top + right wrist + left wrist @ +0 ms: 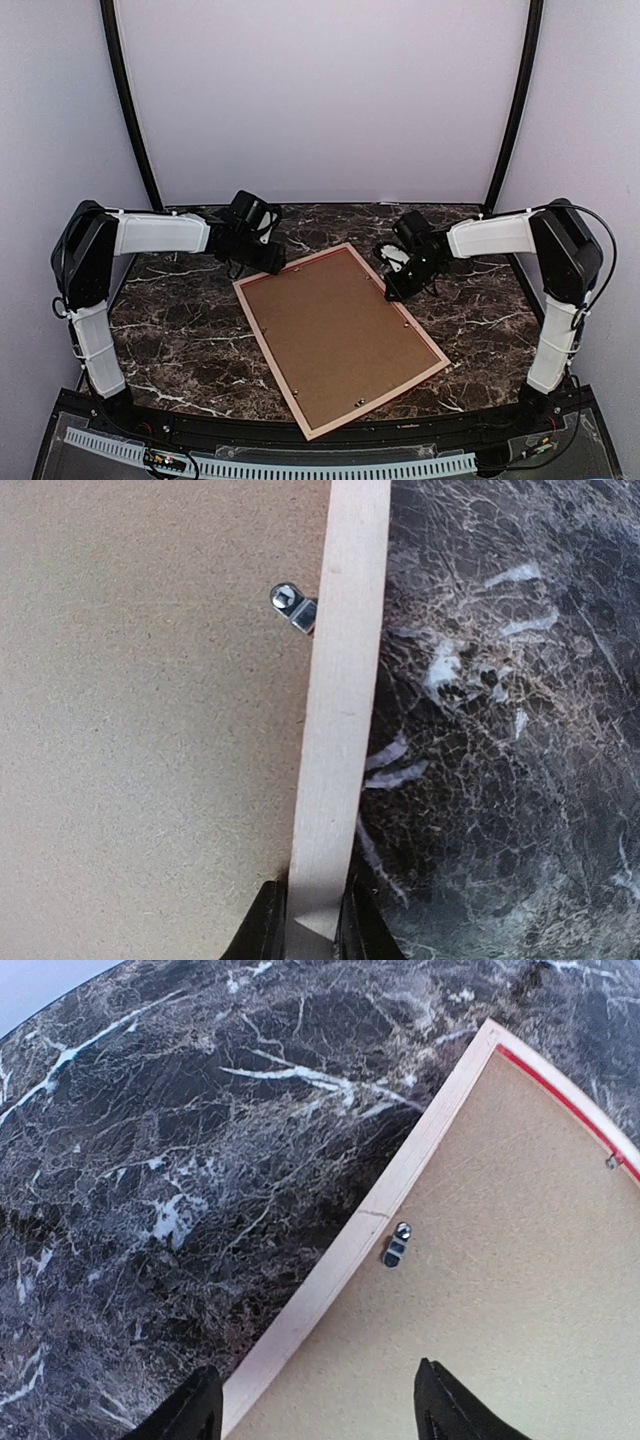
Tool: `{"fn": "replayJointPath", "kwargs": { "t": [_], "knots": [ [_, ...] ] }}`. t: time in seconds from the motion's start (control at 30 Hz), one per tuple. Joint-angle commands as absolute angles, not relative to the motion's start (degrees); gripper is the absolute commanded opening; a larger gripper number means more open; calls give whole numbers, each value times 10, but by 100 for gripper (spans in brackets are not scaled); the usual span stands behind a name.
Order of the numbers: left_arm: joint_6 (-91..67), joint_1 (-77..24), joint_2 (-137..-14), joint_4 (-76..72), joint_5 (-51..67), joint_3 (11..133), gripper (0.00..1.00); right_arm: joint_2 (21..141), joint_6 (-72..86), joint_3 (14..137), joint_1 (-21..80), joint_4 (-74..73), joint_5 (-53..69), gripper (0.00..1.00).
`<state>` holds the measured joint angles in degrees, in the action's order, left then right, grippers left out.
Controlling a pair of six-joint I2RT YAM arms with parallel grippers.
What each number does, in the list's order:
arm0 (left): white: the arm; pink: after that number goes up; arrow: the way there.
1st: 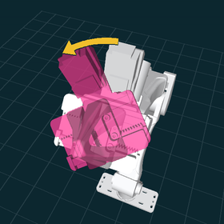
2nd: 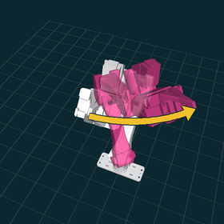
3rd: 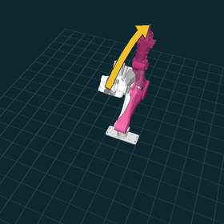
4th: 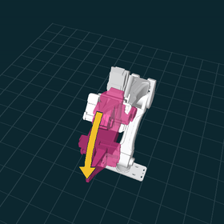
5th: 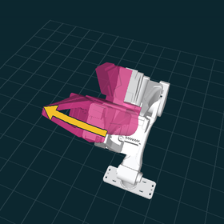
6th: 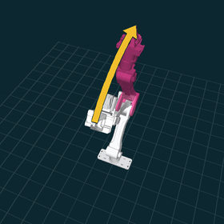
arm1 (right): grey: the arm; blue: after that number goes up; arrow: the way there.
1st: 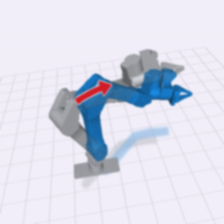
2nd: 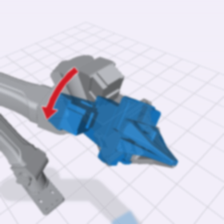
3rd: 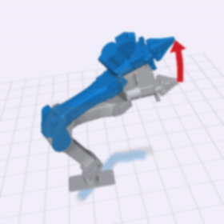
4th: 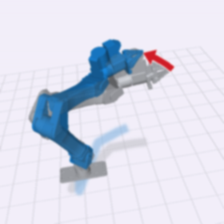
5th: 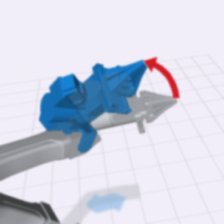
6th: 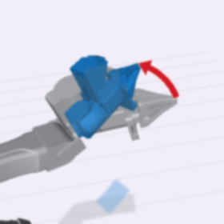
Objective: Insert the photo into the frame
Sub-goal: Rotate the photo frame at the center of the board.
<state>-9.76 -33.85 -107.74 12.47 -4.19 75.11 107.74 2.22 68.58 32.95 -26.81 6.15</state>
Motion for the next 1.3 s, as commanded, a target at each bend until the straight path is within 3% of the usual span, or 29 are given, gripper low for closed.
{"fn": "replayJointPath", "kwargs": {
  "t": [0.0, 0.23, 0.4, 0.57, 0.67, 0.97, 1.27],
  "knots": [
    [-24, -335, -1110, 167, -61, 779, 68, 1100, -58, 700, 327, -261, 53, 3],
    [-4, -334, -1140, 181, -54, 781, 65, 1135, -85, 738, 317, -257, 82, 8],
    [-4, -333, -1154, 185, -59, 782, 59, 1132, -75, 753, 309, -261, 84, 29],
    [-12, -332, -1156, 190, -62, 776, 35, 1080, -22, 716, 296, -241, 86, 51],
    [-30, -332, -1151, 194, -67, 766, 25, 1046, 17, 700, 287, -251, 86, 59],
    [-157, -322, -1100, 192, -100, 682, 10, 948, 127, 656, 276, -308, 43, 68],
    [-320, -329, -967, 98, -16, 488, 8, 886, 222, 561, 275, -307, 5, 74]
  ]
}}
